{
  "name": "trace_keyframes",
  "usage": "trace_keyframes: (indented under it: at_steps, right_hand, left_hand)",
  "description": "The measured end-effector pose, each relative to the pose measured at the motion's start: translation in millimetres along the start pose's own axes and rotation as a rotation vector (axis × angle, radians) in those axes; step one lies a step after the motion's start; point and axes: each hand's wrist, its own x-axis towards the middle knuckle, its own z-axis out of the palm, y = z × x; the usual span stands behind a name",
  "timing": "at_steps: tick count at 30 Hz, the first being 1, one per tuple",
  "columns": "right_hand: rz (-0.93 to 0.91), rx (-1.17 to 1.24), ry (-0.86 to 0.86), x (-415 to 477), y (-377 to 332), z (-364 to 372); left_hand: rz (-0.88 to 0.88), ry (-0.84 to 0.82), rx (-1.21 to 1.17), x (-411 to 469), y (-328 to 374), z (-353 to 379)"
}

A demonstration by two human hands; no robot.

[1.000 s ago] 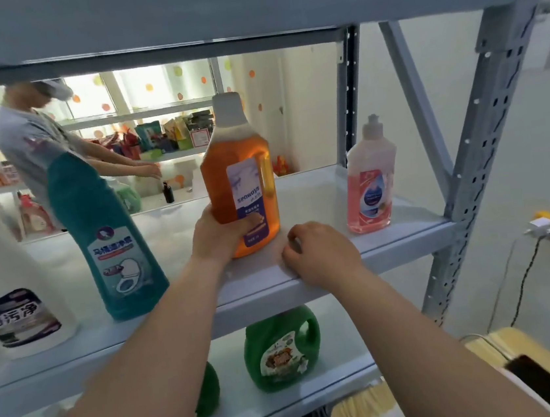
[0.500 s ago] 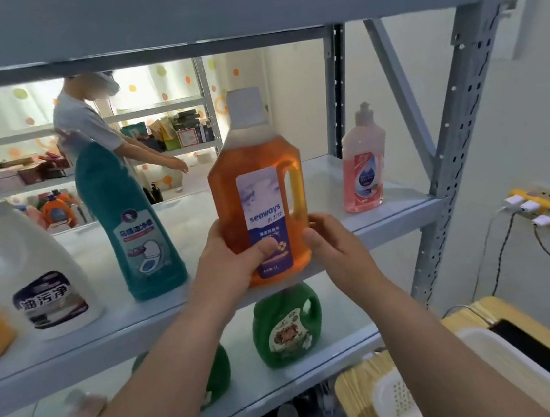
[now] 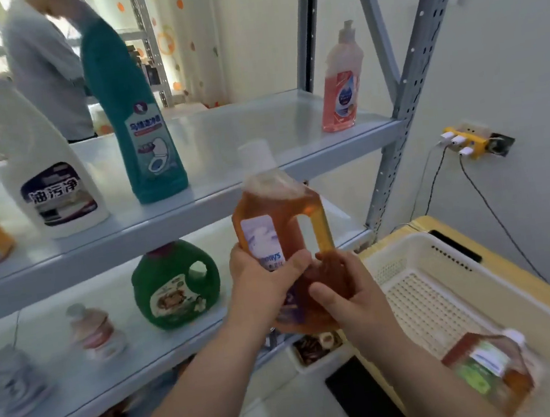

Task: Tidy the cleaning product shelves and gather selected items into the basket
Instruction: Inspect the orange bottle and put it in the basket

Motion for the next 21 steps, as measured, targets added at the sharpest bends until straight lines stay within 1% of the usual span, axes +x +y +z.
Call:
trace_keyframes:
  at_steps: [3,4,5,6,7,8,9,11,12,13,14,15,17,19,21]
  right_hand:
    - [-0.011,-0.146,0.017,-42,16,2]
    - [0.007,-0.167,0.019,-52,20,-2]
    - [0.042,-0.133,0.01,-60,25,-6]
    - [0.117,-0.046,0.01,-63,27,-9]
    - [0.249,0.075,0.033,-64,31,-11]
    - [0.418,0.196,0.063,-63,34,-10]
    - [0.541,0.261,0.078,-63,37,-9]
    - [0.708,0.266,0.073,-64,46,-8]
    - [0.798,0.273,0.047,-63,49,-5]
    - [0.87,0.337,-0.011,-65,51,-1]
    - [0.91,0.407,-0.062,-66,51,5]
    - [0.905,0.456,-0.109,-68,54,7]
    - [0.844,0.476,-0.147,-66,61,11]
    - [0.808,0.486,-0.094,-59,66,7]
    - [0.778,0.452,-0.029,-51,70,-5]
  left_hand:
    - [-0.041,-0.006,-0.081,-18,-34,3]
    - [-0.071,-0.031,-0.125,-24,-44,4]
    - [-0.124,-0.055,-0.185,-28,-55,5]
    - [-0.21,-0.074,-0.264,-33,-63,6]
    - [-0.329,-0.105,-0.357,-37,-69,6]
    - [-0.455,-0.153,-0.45,-43,-74,5]
    - [-0.557,-0.212,-0.531,-48,-78,2]
    - [-0.654,-0.359,-0.713,-58,-83,0]
    - [-0.691,-0.408,-0.782,-62,-87,0]
    - [-0.718,-0.433,-0.817,-66,-91,0]
    - [-0.732,-0.438,-0.808,-70,-92,1]
    - [-0.726,-0.432,-0.763,-73,-95,2]
    - [-0.71,-0.451,-0.64,-78,-101,2]
    - [-0.721,-0.505,-0.501,-79,-105,-4]
    - [-0.769,-0.617,-0.408,-79,-108,-9]
